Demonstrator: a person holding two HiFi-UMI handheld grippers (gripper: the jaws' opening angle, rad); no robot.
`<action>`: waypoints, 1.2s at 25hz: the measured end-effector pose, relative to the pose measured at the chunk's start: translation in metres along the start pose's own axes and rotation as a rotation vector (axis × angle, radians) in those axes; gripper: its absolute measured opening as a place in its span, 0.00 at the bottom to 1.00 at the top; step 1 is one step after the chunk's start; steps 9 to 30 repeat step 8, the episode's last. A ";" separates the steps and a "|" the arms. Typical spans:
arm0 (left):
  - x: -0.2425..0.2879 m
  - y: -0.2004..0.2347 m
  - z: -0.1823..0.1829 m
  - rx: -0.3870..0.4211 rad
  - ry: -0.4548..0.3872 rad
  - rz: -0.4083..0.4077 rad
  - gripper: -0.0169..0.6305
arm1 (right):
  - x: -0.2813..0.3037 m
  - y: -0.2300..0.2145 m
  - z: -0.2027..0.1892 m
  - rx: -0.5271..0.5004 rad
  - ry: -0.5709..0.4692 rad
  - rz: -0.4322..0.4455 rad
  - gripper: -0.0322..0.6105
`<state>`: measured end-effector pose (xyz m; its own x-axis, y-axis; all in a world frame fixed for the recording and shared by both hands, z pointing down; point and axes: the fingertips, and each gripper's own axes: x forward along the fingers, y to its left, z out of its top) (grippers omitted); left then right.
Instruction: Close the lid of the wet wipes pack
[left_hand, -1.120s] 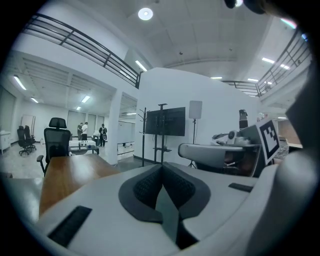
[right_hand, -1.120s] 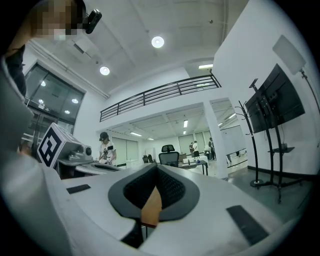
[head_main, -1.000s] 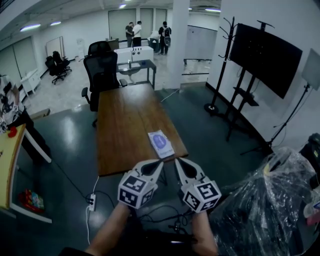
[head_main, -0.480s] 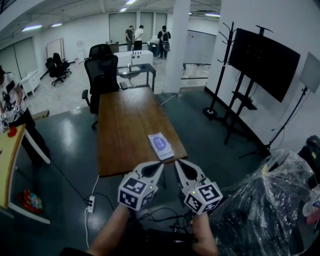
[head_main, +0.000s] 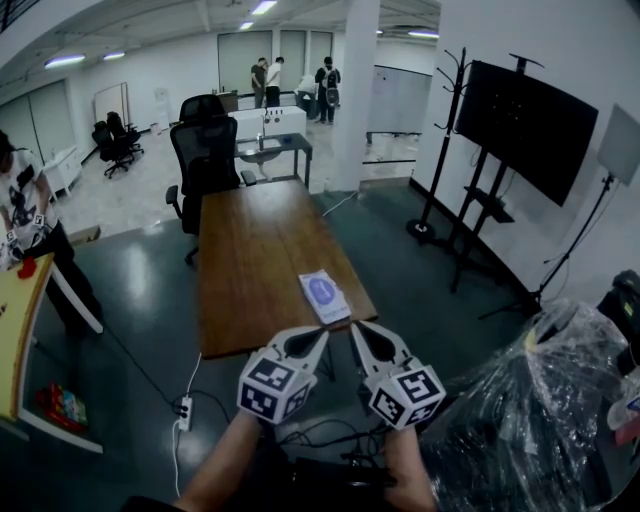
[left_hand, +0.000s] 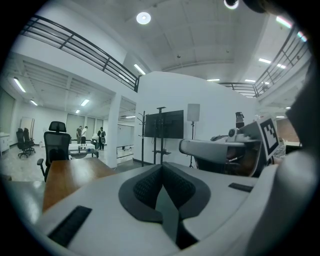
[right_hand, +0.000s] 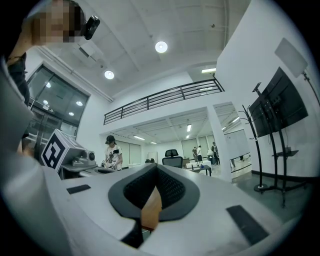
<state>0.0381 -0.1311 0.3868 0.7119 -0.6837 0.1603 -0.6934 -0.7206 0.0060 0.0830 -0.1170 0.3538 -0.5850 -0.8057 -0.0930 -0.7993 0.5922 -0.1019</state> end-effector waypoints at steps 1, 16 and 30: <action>-0.001 0.001 0.000 0.002 0.000 -0.001 0.04 | 0.001 0.001 0.000 -0.001 -0.001 -0.001 0.06; -0.003 0.007 0.002 0.010 -0.008 0.006 0.04 | 0.005 0.003 0.001 -0.007 0.004 -0.002 0.06; -0.003 0.007 0.002 0.010 -0.008 0.006 0.04 | 0.005 0.003 0.001 -0.007 0.004 -0.002 0.06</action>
